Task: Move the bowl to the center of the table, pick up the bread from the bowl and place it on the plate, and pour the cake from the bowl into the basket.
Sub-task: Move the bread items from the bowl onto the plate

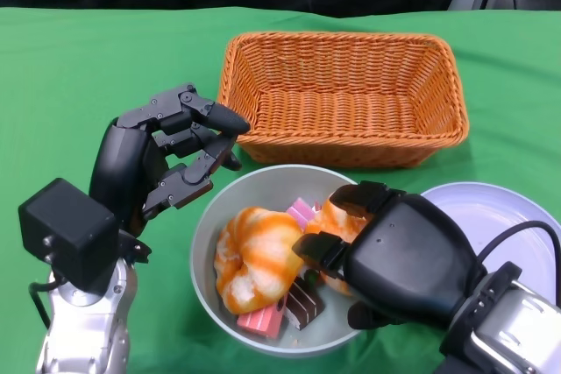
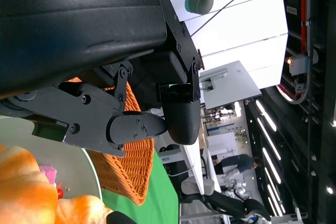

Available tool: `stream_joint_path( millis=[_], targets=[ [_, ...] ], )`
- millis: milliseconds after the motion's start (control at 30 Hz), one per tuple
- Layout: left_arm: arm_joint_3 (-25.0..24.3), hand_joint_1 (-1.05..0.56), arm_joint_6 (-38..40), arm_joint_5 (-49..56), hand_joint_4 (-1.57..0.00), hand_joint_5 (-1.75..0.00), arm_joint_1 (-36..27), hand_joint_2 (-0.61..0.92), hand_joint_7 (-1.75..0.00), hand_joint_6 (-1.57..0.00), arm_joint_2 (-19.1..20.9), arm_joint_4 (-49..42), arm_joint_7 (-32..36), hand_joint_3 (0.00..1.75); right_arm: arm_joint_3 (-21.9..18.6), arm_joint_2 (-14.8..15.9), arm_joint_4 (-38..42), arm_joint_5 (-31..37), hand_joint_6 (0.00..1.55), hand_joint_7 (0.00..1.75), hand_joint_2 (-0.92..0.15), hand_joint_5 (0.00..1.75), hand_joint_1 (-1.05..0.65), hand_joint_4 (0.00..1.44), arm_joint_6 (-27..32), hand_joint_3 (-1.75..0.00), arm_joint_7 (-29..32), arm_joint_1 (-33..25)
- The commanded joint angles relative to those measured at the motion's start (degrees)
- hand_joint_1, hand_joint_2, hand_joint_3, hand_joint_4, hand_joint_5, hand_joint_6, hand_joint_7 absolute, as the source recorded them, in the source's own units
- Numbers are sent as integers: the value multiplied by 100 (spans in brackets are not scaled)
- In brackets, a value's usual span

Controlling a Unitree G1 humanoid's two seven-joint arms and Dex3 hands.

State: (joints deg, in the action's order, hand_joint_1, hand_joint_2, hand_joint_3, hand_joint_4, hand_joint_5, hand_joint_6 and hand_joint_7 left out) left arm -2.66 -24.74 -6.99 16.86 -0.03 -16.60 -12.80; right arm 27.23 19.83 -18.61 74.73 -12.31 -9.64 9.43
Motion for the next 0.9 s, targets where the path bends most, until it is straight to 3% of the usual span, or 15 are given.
stream_joint_path(
  millis=[33,333,900],
  targets=[
    [-10,-13,-21,42,-76,-137,-81,83,-98,-86,49,112,70,51,66,82,89,51,70,2,-92,4,-87,58,11,-3,124,36],
    [1,-14,108,-20,-76,-138,-183,83,-97,-87,54,299,43,50,306,32,335,573,67,0,-91,3,-88,58,231,-1,560,31],
    [15,-12,223,-132,-76,-137,-266,82,-97,-86,22,473,2,52,775,-57,596,1392,55,0,-92,0,-83,50,753,-6,420,189]
  ],
)
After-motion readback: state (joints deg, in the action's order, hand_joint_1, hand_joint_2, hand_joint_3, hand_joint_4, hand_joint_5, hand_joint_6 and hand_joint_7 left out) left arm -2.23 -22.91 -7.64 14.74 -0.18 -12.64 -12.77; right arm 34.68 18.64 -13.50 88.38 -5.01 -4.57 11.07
